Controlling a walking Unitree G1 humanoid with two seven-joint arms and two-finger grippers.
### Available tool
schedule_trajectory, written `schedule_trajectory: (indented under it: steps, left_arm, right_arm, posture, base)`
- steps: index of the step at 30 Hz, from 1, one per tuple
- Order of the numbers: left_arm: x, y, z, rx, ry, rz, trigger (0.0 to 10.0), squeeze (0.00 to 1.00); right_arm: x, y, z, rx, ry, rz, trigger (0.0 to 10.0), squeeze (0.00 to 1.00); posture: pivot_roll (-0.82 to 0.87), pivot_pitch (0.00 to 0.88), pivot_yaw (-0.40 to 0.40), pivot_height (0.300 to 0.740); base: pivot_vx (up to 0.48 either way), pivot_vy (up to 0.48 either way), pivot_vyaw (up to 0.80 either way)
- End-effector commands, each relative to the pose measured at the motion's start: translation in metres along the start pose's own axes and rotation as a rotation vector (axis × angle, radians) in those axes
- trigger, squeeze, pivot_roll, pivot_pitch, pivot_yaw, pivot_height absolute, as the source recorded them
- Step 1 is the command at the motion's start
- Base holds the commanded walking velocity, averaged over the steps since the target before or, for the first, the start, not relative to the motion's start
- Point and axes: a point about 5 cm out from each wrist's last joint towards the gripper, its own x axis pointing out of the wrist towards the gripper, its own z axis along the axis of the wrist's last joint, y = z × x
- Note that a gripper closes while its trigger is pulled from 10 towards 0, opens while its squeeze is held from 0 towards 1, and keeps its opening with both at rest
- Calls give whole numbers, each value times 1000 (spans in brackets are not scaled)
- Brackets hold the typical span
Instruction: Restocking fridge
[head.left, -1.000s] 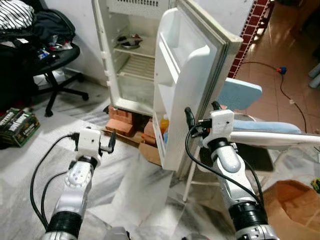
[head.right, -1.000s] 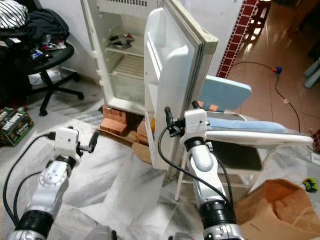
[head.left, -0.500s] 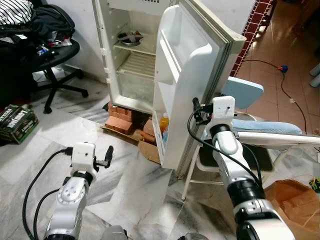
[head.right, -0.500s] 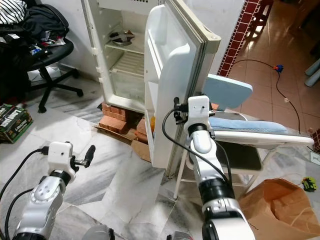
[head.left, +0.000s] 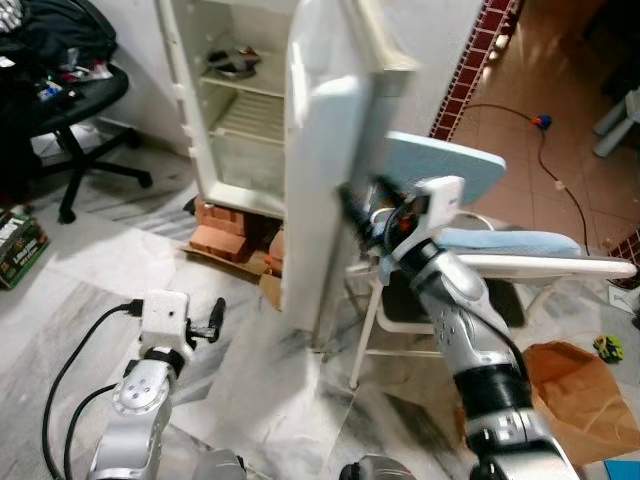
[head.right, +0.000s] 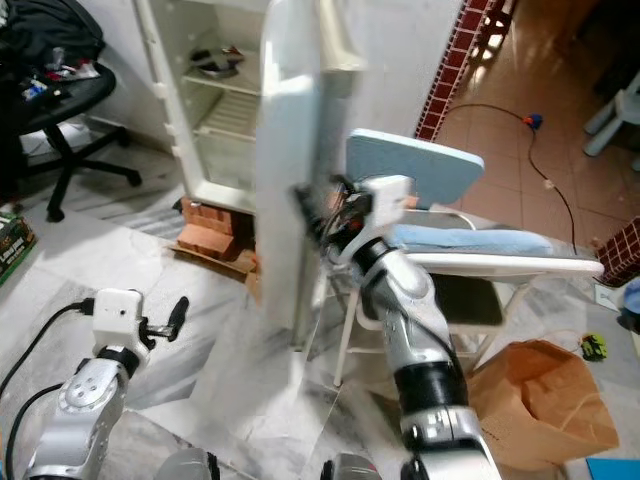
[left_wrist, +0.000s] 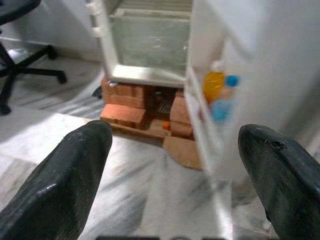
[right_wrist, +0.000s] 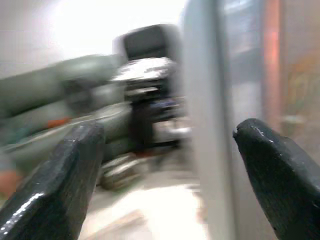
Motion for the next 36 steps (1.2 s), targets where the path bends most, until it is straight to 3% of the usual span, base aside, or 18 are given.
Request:
schedule_trajectory:
  steps: [1, 3, 4, 5, 7, 8, 14, 22, 28, 36]
  left_arm:
    - [0, -1, -1, 7, 12, -3, 10000, 0]
    - [2, -3, -1, 12, 13, -12, 10000, 0]
    - [2, -3, -1, 12, 13, -12, 10000, 0]
    - [2, -4, -2, 14, 15, -17, 10000, 0]
    - [2, -4, -2, 15, 16, -18, 10000, 0]
    - [2, -4, -1, 15, 10, -19, 10000, 0]
    - [7, -1, 5, -9, -5, 11, 10000, 0]
    - [11, -3, 10, 5, -31, -6, 10000, 0]
    - [17, 0, 19, -2, -63, 2, 10000, 0]
    - [20, 0, 24, -10, -91, -28, 10000, 0]
  right_arm:
    - [-11, -7, -8, -69, 61, -31, 10000, 0]
    - [-24, -22, -20, -155, 104, -168, 10000, 0]
    - [-24, -22, -20, -155, 104, -168, 10000, 0]
    - [-37, -34, -27, -202, 117, -302, 10000, 0]
    - [-42, -37, -28, -205, 122, -337, 10000, 0]
    - [-54, -42, -32, -218, 141, -430, 10000, 0]
    - [-79, -39, -50, -200, 234, -607, 10000, 0]
    - [-83, -33, -51, -224, 179, -689, 10000, 0]
    - [-101, -48, -44, -215, 186, -816, 10000, 0]
    - [-103, -49, -43, -207, 183, -815, 10000, 0]
  posture:
    - [63, 61, -66, 740]
    - [54, 59, -64, 740]
    - [54, 59, -64, 740]
    - [50, 57, -62, 740]
    - [50, 57, -62, 740]
    - [47, 55, -60, 740]
    - [46, 38, -63, 740]
    - [38, 13, -48, 740]
    - [19, 0, -34, 740]
    - [16, 0, -27, 740]
  base:
    - [0, 0, 0]
    - [0, 0, 0]
    - [0, 0, 0]
    - [0, 0, 0]
    - [0, 0, 0]
    - [0, 0, 0]
    - [0, 0, 0]
    - [0, 468, 0]
    - [0, 480, 0]
    - [0, 480, 0]
